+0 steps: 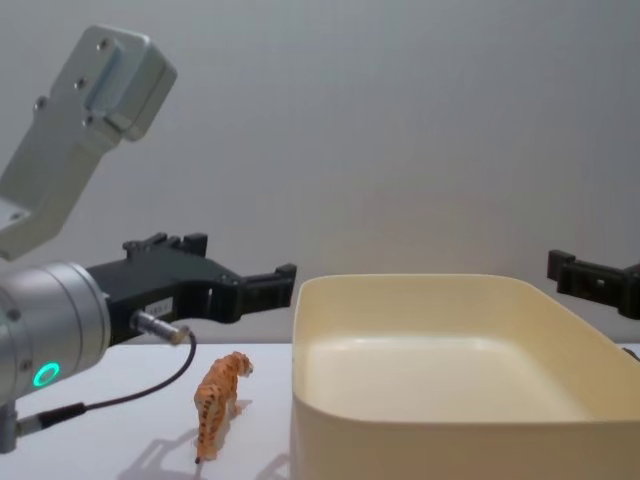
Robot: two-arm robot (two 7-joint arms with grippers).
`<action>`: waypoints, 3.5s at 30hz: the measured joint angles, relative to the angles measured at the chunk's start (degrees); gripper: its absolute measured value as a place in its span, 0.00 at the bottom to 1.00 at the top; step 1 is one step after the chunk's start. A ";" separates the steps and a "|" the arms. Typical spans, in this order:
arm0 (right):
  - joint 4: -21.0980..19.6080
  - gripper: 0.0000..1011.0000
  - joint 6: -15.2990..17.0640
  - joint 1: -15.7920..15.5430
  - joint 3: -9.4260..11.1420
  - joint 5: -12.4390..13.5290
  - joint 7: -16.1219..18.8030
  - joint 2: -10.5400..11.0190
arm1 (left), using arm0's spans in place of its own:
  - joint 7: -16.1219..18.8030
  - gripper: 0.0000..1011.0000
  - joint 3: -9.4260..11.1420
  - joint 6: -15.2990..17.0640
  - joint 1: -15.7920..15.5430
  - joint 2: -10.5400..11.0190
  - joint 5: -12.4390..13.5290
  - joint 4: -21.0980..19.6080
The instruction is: Pick up the toy alternately with two hands and place it into the central storage box.
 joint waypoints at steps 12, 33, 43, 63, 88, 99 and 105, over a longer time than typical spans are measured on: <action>0.00 0.99 0.00 0.00 0.00 0.00 0.00 0.00 | -0.60 0.99 -0.43 5.79 -1.07 -0.51 0.07 2.24; 0.00 0.99 0.00 0.00 0.00 0.00 0.00 0.00 | -1.52 0.99 -0.88 10.28 -5.17 -3.98 -0.25 12.01; 0.00 0.99 0.00 0.00 0.00 0.00 0.00 0.00 | -1.52 0.87 -1.01 10.98 -6.13 -4.85 -0.73 14.53; 0.00 0.99 0.00 0.00 0.00 0.00 0.00 0.00 | -1.57 0.29 -1.12 11.32 -6.70 -5.34 -0.76 15.93; 0.00 0.99 0.00 0.00 0.00 0.00 0.00 0.00 | 3.89 0.29 -1.88 5.84 -9.93 -7.34 5.86 11.55; 0.00 0.99 0.00 0.00 0.00 0.00 0.00 0.00 | -1.01 0.29 -1.00 3.33 -13.56 -9.81 9.97 12.95; 0.00 0.99 0.00 0.00 0.00 0.00 0.00 0.00 | -5.73 0.29 0.05 1.72 -16.28 -11.96 12.65 15.97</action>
